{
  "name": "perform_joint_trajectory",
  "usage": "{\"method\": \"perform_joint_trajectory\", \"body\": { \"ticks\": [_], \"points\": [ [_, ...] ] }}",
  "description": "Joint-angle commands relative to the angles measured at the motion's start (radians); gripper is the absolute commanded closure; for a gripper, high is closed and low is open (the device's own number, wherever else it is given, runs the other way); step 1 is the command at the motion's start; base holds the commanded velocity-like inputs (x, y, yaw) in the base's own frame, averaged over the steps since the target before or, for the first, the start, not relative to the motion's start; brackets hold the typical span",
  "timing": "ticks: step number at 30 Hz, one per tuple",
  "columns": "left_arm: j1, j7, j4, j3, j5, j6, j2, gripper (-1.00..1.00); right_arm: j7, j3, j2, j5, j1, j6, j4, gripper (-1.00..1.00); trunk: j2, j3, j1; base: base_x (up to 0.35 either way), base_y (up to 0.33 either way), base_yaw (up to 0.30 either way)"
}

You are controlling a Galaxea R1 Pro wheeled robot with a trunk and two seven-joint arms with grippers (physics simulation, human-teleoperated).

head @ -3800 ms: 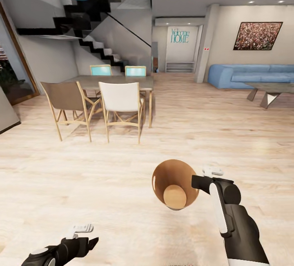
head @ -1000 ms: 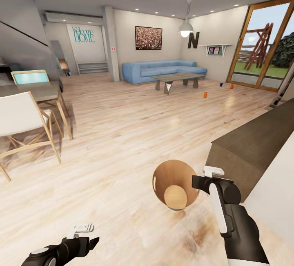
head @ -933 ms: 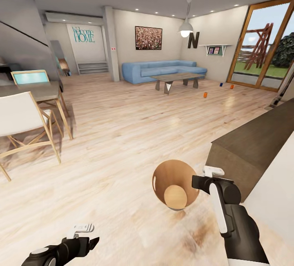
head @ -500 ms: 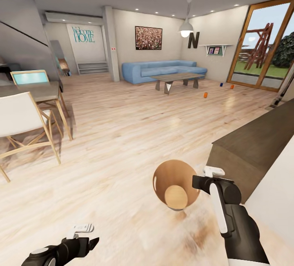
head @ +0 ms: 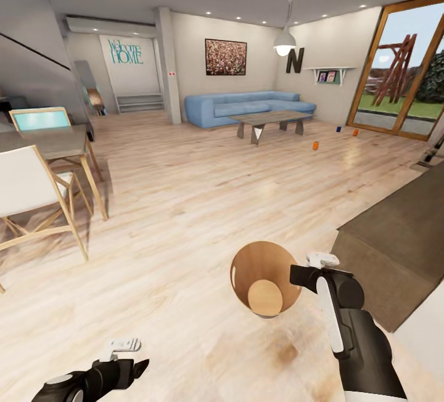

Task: Put the three can of soda from the living room inside the tash can in the kitchen.

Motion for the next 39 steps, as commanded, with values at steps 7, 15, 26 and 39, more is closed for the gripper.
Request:
{"method": "perform_joint_trajectory", "body": {
  "ticks": [7,15,26,39],
  "points": [
    [0.000,0.000,0.000,0.000,0.000,0.000,0.000,-1.00,0.004,0.000,0.000,-0.013,0.000,0.000,0.000,1.00,0.000,0.000,0.000,0.325,0.134,0.000],
    [0.000,0.000,-0.001,0.001,0.000,0.000,0.000,-1.00,0.004,0.000,0.000,-0.013,0.000,0.000,0.000,1.00,0.000,0.000,0.000,0.326,0.134,0.000],
    [0.000,0.000,0.000,0.001,0.000,0.000,0.000,-1.00,0.006,0.000,-0.001,-0.015,0.000,0.000,0.000,1.00,0.000,0.000,0.000,0.326,0.134,0.000],
    [0.000,0.000,0.000,0.000,0.000,0.000,-0.001,-1.00,0.007,0.003,0.000,-0.018,0.000,0.000,0.000,1.00,0.000,0.000,0.000,0.326,0.133,0.000]
  ]
}}
